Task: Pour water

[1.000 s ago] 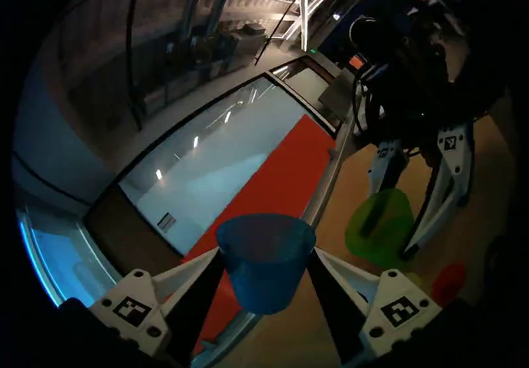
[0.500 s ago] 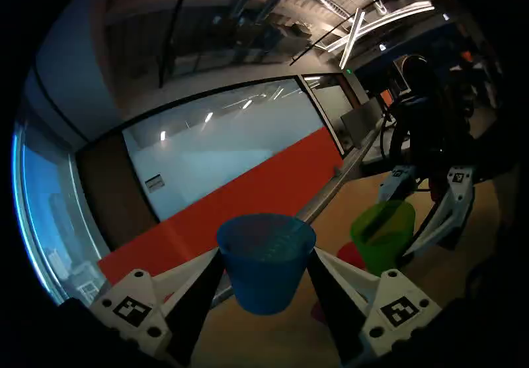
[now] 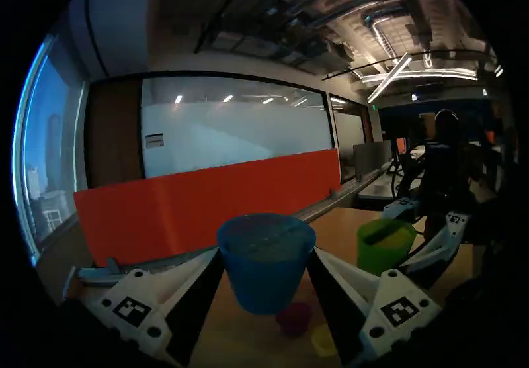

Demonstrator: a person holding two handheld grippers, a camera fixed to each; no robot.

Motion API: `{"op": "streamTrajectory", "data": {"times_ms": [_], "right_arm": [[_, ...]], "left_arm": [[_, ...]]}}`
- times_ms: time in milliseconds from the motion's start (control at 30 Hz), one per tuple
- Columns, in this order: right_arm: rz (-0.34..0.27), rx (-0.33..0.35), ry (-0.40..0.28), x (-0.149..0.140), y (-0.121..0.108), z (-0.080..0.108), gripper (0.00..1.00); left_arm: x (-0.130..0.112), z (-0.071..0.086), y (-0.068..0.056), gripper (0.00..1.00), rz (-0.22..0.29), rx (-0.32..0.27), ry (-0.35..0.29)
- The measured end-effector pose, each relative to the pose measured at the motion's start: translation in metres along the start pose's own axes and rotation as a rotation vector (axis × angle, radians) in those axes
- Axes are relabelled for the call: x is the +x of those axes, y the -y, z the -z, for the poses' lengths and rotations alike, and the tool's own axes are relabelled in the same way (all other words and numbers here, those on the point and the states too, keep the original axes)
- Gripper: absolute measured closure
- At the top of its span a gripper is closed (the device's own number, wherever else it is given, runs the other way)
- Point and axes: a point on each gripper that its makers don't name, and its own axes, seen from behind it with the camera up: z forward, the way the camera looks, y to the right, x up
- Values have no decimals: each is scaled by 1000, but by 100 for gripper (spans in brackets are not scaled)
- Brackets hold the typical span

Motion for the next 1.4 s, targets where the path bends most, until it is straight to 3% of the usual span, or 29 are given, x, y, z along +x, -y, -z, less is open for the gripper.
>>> {"op": "streamTrajectory", "data": {"times_ms": [100, 467, 767, 967, 1400], "right_arm": [[0, -2, 3, 0, -1, 0, 13], [-3, -27, 11, -3, -10, 5, 13], [2, -64, 33, -11, -24, 18, 13], [0, -99, 46, -16, -37, 29, 13], [-32, -131, 75, -32, -52, 36, 13]], "left_arm": [[-3, 1, 1, 16, 27, -3, 2], [-26, 3, 4, 16, 44, -4, 46], [-56, 7, 9, 16, 70, 4, 97], [-70, 10, 6, 16, 78, -6, 123], [-90, 11, -5, 16, 40, -45, 177]]}}
